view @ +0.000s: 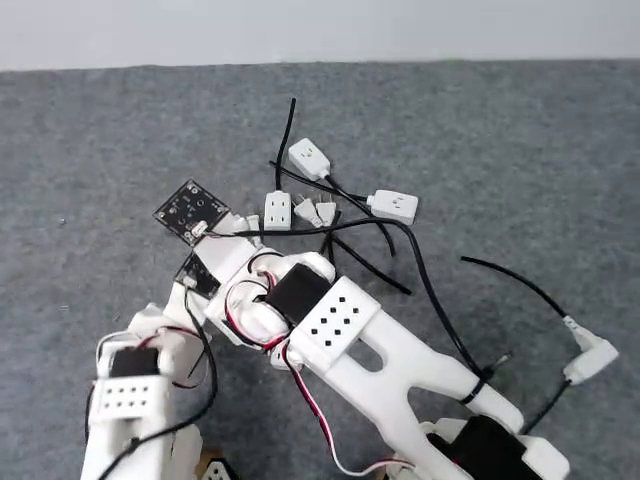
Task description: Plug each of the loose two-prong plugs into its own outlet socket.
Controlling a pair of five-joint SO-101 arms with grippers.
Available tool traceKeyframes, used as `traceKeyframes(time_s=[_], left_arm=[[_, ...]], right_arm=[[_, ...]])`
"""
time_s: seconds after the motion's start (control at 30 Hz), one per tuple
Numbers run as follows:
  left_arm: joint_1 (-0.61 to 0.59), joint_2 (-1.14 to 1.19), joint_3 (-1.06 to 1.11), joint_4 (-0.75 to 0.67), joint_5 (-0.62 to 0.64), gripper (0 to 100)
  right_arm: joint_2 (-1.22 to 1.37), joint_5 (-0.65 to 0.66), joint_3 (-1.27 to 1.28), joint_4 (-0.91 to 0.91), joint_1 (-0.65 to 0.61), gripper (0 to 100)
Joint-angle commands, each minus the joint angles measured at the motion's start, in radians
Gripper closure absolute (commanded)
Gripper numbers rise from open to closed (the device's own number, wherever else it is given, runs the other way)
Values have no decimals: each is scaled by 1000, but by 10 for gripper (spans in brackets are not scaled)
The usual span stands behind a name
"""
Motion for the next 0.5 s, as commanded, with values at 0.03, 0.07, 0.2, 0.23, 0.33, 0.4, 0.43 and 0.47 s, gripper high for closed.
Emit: traceKeyframes(time_s=[0.03,0.07,0.2,0.23,0.33,0.4,0.43,0.47], left_arm=[[17,-190,44,35,-8,988],[12,-230,56,38,-3,988],[-6,-365,96,40,195,988],[-25,-394,104,40,215,987],[-83,-450,111,52,203,987],[-107,-454,104,69,207,969],[-118,-454,97,71,222,949],[-137,-454,90,74,253,927]], right_arm=[[-10,9,-11,-10,5,991],[-10,5,-11,-10,21,991],[-5,-110,-6,-13,117,991],[-4,-150,0,-13,145,991],[-16,-138,51,-42,189,991],[-16,-117,77,-47,200,991],[-12,-110,86,-47,203,991],[-10,-106,97,-45,202,991]])
